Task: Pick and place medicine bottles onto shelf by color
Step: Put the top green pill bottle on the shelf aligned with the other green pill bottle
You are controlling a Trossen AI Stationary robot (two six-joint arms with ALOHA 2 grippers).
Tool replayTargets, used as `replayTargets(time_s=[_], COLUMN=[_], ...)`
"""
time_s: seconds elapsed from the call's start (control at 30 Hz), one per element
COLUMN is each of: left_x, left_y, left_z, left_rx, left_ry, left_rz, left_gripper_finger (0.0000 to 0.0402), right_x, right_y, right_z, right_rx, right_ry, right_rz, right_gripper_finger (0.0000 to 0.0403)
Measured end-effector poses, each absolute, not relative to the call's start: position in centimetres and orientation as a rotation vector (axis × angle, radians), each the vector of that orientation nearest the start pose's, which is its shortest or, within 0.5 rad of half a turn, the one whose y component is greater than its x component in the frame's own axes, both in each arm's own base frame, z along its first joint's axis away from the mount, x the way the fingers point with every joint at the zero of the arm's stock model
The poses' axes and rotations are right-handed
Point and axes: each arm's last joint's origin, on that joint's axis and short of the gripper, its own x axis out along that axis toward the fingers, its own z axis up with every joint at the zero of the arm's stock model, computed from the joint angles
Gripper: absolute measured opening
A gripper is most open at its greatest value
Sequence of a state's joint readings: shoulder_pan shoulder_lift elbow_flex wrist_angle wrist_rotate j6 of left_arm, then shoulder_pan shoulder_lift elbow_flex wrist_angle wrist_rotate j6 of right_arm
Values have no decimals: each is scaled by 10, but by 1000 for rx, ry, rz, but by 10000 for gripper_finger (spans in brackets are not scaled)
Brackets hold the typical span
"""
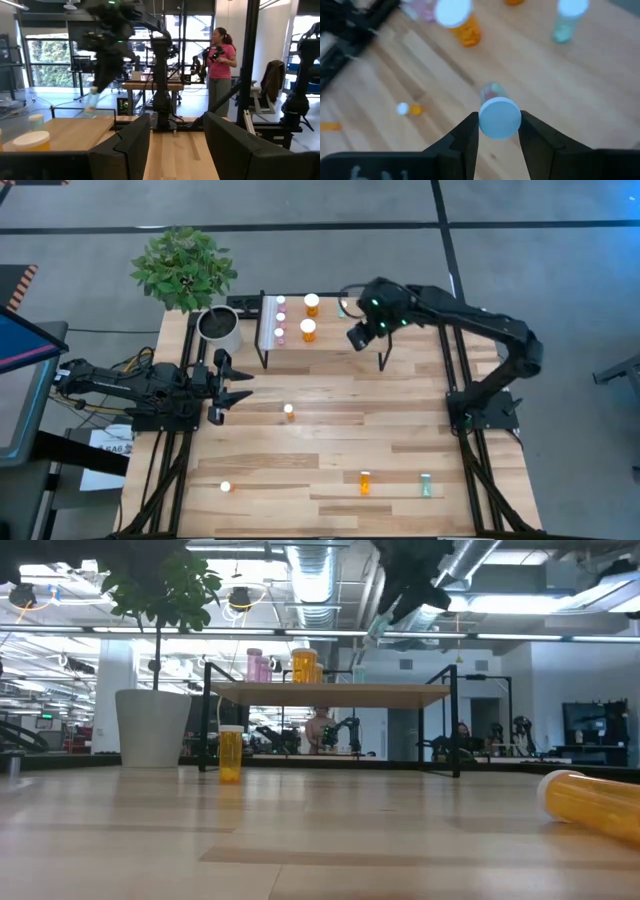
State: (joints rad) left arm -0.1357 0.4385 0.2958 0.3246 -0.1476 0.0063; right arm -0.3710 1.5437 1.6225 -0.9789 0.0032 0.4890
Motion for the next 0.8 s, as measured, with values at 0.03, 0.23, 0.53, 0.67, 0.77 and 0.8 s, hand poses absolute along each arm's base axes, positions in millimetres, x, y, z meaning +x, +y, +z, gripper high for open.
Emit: replayTargets(time_s=[0.03,0.23,0.53,0.67,0.77,0.8], left_x=[126,126,126,126,126,126], left_y=[-13,-13,-13,-13,-13,-13], left_z=[258,258,258,257,257,257], left_rx=[-19,-18,-18,-18,-18,-18], left_ry=[-181,-181,-180,-177,-176,-176], left_rz=[7,3,1,1,2,2], left_gripper_finger=[173,173,173,173,173,173], right_x=[295,314,341,348,352,353], right_y=[-118,-143,-168,-179,-185,-186], right_z=[372,382,372,361,354,353], right_rx=[606,535,441,433,424,423], right_ry=[809,886,1067,1127,1150,1151], right_rz=[-568,-568,-531,-539,-550,-549], right_gripper_finger=[147,149,150,150,150,150])
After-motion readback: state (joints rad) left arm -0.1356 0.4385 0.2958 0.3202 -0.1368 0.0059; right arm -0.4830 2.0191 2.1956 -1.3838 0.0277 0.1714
